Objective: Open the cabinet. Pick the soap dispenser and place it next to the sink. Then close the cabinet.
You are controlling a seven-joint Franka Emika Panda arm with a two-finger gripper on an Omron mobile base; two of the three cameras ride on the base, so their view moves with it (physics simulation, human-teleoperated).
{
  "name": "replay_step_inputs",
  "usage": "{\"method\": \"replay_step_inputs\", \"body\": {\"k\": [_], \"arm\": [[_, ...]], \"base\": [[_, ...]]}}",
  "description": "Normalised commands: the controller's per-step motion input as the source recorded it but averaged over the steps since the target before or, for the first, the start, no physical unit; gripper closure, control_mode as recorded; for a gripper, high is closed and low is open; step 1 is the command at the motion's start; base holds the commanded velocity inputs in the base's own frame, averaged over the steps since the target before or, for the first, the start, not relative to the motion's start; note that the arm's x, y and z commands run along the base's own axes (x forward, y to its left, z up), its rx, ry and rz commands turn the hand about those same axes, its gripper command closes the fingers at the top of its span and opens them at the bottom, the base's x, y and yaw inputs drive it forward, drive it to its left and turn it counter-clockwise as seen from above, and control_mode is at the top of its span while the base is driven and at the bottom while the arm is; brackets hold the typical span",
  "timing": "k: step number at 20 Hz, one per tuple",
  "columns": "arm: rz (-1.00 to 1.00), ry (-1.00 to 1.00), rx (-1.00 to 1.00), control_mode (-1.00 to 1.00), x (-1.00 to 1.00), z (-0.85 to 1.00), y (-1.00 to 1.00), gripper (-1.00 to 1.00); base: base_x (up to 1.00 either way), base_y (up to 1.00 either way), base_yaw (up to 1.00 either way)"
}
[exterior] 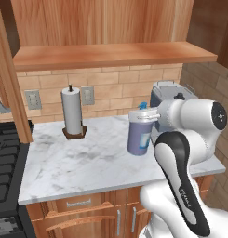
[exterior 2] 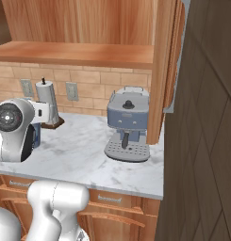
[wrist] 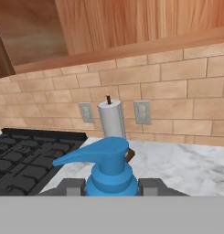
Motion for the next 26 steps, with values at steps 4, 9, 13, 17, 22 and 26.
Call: {"method": "replay_step_inputs", "body": {"k": [4, 9, 13, 17, 22, 26], "arm": [[0.0, 0.0, 0.0, -1.0, 0.0, 0.0, 0.0, 1.0], [0.0, 0.0, 0.0, -1.0, 0.0, 0.0, 0.0, 1.0], [0.0, -0.12, 0.0, -1.0, -0.27, 0.0, 0.0, 1.0], [0.0, -0.25, 0.0, -1.0, -0.53, -0.01, 0.0, 1.0], [0.0, -0.34, 0.0, -1.0, -0.61, 0.0, 0.0, 1.0], [0.0, -0.31, 0.0, -1.0, -0.56, 0.0, 0.0, 1.0]], "base": [[0.0, 0.0, 0.0], [0.0, 0.0, 0.0], [0.0, 0.0, 0.0], [0.0, 0.0, 0.0], [0.0, 0.0, 0.0], [0.0, 0.0, 0.0]]}}
